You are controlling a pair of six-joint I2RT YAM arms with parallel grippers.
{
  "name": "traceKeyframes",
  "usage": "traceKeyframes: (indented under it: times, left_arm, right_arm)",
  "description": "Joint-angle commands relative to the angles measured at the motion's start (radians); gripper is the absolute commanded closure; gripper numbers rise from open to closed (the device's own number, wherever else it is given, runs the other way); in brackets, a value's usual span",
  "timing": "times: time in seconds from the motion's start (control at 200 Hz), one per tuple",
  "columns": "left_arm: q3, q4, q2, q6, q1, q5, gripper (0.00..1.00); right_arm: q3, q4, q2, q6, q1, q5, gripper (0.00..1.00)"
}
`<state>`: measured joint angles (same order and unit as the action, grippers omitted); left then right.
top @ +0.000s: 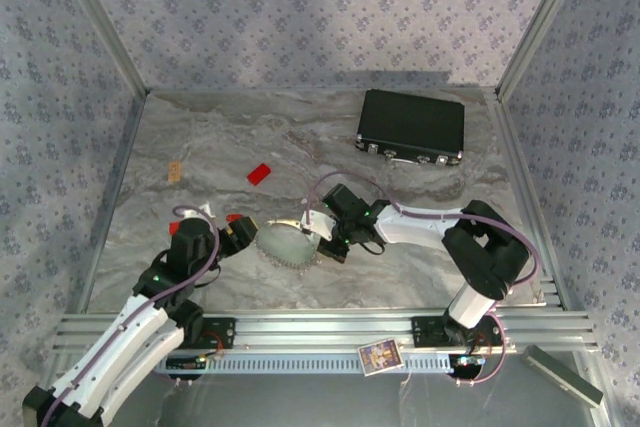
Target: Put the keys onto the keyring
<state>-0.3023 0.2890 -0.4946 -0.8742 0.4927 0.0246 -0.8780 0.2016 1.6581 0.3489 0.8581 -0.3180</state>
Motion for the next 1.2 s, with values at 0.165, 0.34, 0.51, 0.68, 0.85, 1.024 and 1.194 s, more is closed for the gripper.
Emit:
traceKeyframes:
  times: [0.165,0.34,0.51,0.68,0.85,1.024,1.194]
  left_arm:
    - [-0.038,-0.011,-0.009,0.035,-0.005,-0.025,0.24]
    - [-0.039,-0.016,-0.008,0.033,-0.005,-0.025,0.24]
    - [-0.038,-0.017,-0.008,0.032,-0.005,-0.025,0.24]
    - [-0.040,-0.021,-0.007,0.032,-0.006,-0.025,0.24]
    - [-0.041,-0.020,-0.007,0.037,-0.005,-0.019,0.24]
    - [-0.048,-0.024,-0.004,0.075,-0.005,-0.008,0.24]
    - [-0.072,-0.079,-0.007,0.254,-0.005,0.015,0.31]
  right_arm:
    - [-0.018,-0.031,0.036,0.004,0.012,0.008,0.82]
    - [-0.020,-0.041,0.045,0.002,0.014,0.005,0.80]
    - [-0.021,-0.050,0.053,0.001,0.015,0.017,0.80]
    - [-0.029,-0.054,0.064,-0.004,0.015,0.029,0.81]
    - [-0.029,-0.063,0.062,-0.004,0.014,0.034,0.90]
    - [-0.011,-0.078,0.023,0.001,0.013,0.031,1.00]
    - [0.040,-0.144,-0.074,0.029,0.014,0.032,1.00]
